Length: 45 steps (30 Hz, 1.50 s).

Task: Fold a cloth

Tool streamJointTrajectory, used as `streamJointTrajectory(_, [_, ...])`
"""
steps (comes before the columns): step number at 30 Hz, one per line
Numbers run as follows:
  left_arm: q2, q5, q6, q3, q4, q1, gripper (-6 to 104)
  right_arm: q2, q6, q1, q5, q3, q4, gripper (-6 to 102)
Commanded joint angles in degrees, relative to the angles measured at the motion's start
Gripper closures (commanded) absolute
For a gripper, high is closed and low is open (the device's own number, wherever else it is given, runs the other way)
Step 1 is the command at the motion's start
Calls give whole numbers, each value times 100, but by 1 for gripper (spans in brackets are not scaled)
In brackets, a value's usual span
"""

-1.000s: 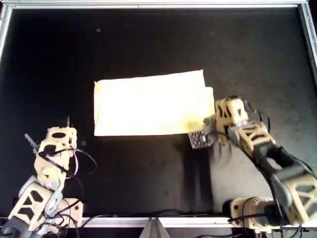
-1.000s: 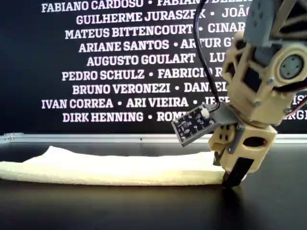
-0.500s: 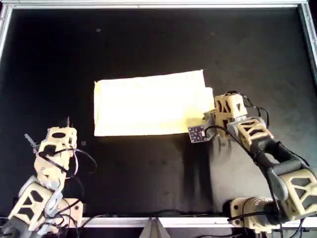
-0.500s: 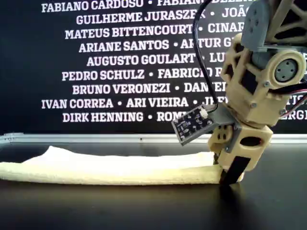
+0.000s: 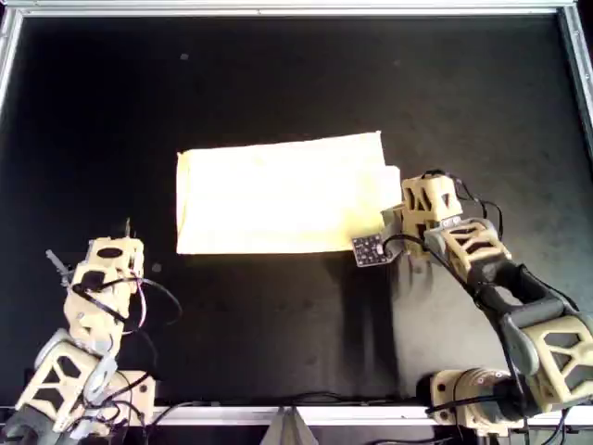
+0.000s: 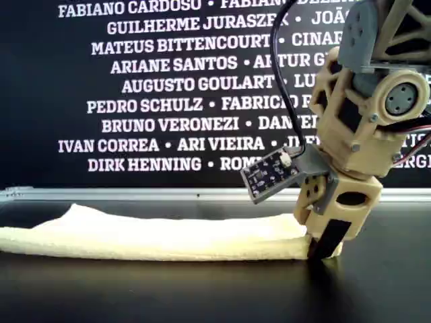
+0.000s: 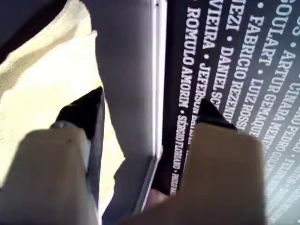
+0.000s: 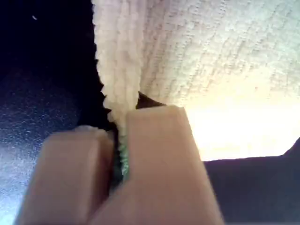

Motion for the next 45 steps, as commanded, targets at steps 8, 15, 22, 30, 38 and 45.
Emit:
streamJointTrajectory(8, [79, -53, 44, -53, -53, -53, 28, 756, 18, 79, 26, -1107, -123, 95])
streamJointTrajectory(15, [79, -26, 44, -53, -53, -62, 28, 510, 9, 606, 35, -2162, -123, 95])
streamJointTrajectory(22, [79, -26, 44, -53, -53, -62, 28, -598, -79, 1687, 44, -3735, -123, 95])
streamJointTrajectory(30, [88, -53, 44, -53, -53, -35, 29, -2593, -79, 2584, 44, -6548, -123, 95])
streamJointTrajectory(38, [88, -53, 44, -53, -53, 0, 29, -4245, -79, 3331, 44, -8657, -123, 95])
streamJointTrajectory(45, [26, -53, 44, -53, -53, 9, 29, -5511, 0, 3568, -18, -9448, -123, 94])
